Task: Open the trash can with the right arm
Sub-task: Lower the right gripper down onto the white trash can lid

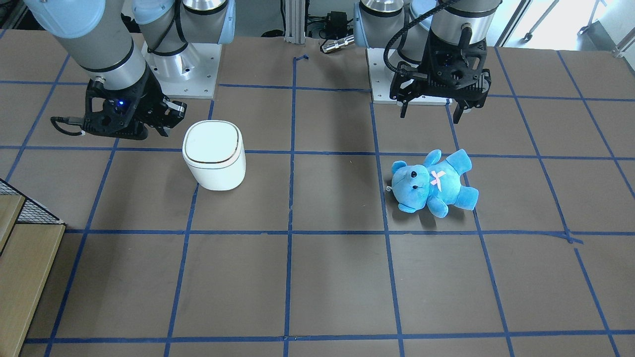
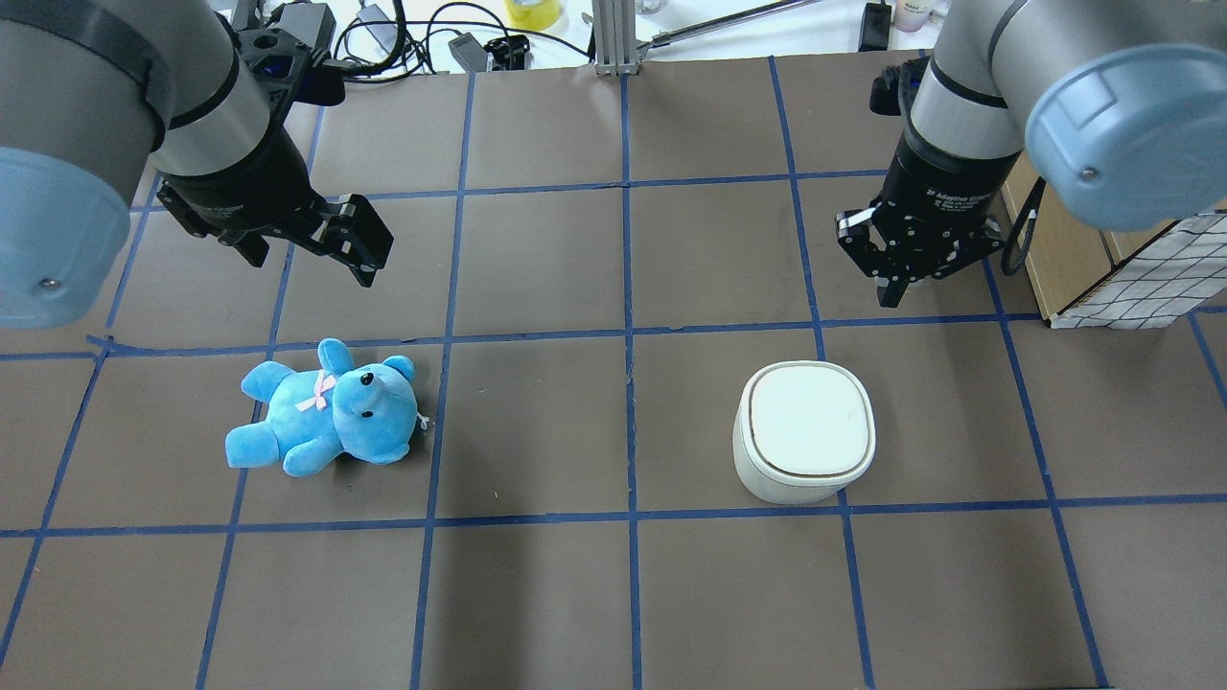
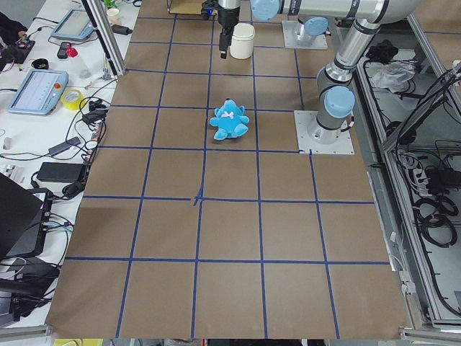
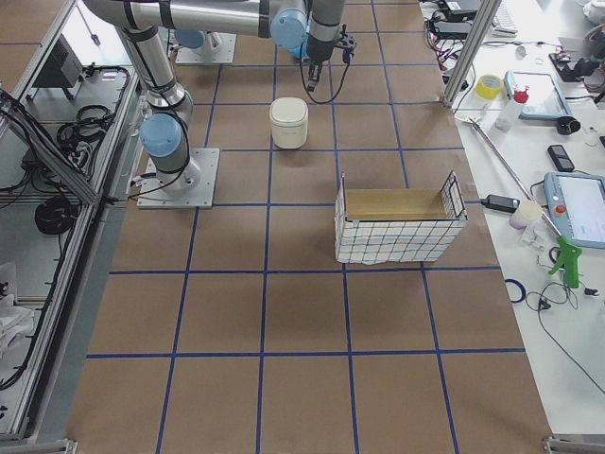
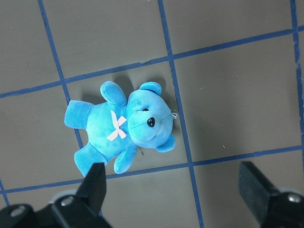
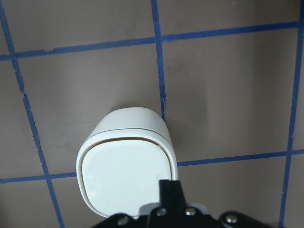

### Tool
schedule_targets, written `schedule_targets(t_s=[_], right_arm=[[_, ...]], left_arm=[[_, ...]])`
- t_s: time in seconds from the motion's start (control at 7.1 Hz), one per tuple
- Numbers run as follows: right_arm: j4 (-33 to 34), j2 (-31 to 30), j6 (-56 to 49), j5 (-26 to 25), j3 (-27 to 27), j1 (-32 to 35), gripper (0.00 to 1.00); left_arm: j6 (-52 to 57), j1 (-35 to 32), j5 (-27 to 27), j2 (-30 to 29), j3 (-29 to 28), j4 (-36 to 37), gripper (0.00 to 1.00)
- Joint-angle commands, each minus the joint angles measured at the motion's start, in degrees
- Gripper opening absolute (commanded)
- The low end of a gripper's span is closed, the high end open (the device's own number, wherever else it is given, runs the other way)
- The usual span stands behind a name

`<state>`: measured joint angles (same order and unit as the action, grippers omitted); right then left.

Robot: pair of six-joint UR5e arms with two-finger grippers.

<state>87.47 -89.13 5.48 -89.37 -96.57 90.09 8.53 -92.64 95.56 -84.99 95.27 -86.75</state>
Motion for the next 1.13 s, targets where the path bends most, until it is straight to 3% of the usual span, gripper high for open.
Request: schedule_targets(t_s=[0.0, 0.99], right_arm=[[0.8, 0.5, -0.1, 2.3, -4.9, 0.0, 0.00], [1.2, 2.9, -0.2, 2.3, -9.8, 0.0, 0.00]], left_arm=[[0.0, 0.0, 0.0, 0.0, 0.0, 0.0, 1.00], [0.0, 0.0, 0.0, 0.0, 0.0, 0.0, 1.00]])
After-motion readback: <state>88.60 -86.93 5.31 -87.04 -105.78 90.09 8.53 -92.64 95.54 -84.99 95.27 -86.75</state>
